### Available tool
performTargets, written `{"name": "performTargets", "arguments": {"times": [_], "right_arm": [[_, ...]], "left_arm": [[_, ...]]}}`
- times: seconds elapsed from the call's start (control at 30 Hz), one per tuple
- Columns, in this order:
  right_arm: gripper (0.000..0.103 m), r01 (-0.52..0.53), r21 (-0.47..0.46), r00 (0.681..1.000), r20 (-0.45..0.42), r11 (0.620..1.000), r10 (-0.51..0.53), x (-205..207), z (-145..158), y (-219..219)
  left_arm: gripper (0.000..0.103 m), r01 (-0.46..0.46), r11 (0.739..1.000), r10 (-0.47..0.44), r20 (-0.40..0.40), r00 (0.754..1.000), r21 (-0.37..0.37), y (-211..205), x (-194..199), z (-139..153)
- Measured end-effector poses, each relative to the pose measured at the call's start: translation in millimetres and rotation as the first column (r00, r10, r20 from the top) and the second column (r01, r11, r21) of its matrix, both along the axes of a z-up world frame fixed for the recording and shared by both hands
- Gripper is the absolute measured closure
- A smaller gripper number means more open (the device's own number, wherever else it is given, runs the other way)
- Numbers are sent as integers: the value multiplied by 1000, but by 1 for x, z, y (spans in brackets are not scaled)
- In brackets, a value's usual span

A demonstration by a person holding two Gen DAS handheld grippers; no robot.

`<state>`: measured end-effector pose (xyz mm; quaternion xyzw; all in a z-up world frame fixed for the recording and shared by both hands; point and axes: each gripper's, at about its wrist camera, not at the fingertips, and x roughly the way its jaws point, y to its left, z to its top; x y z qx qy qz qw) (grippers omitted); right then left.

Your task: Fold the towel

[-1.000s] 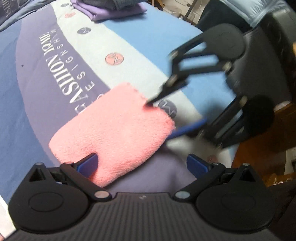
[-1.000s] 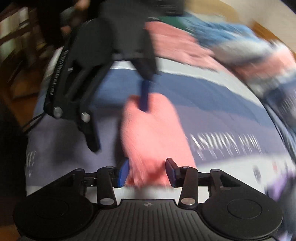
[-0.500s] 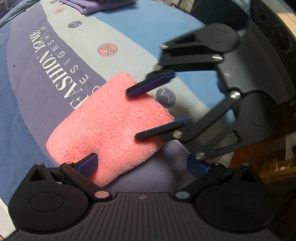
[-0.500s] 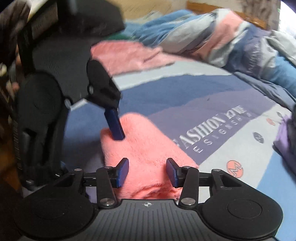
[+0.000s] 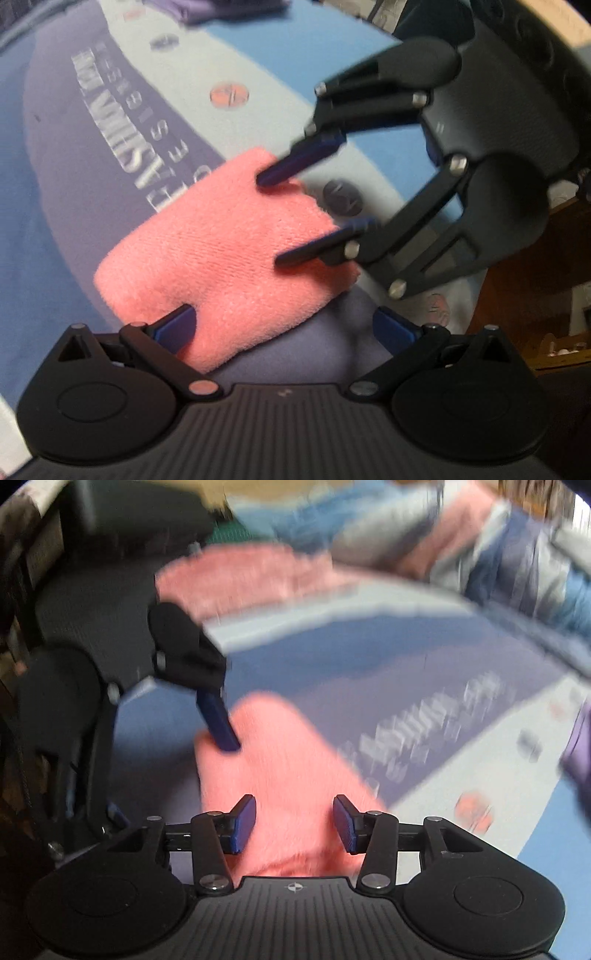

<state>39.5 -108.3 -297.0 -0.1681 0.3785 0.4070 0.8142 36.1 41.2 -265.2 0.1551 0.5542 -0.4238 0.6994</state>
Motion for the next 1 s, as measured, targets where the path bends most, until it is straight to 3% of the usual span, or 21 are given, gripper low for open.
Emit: {"name": "performTargets", "arguments": {"times": [0.13,0.37,0.43,0.57,0.73,0.83,1.0], "right_arm": [[51,-94,4,995,38,996,94,6,15,13],[62,-298,-113,954,2,948,300,31,-31,69],[62,-292,-138,956,-33,946,291,36,-47,72],[62,-259,-92,964,-88,961,251,48,-49,69],[63,-259,-49,966,2,965,259,41,-13,69],[62,-275,-80,961,0,958,276,44,-15,77],[62,-353,-201,935,-48,914,351,50,-55,97]], "left_arm": [[0,-51,998,50,-19,999,-44,18,-14,15],[0,-140,990,139,-47,989,-14,37,-22,8],[0,-165,986,164,-54,985,-3,42,-25,6],[0,-214,977,215,-67,974,17,53,-29,2],[0,-249,968,249,-71,966,12,64,-33,6],[0,-256,967,256,-67,964,10,66,-35,8],[0,-261,965,261,-65,963,-5,66,-36,15]]}}
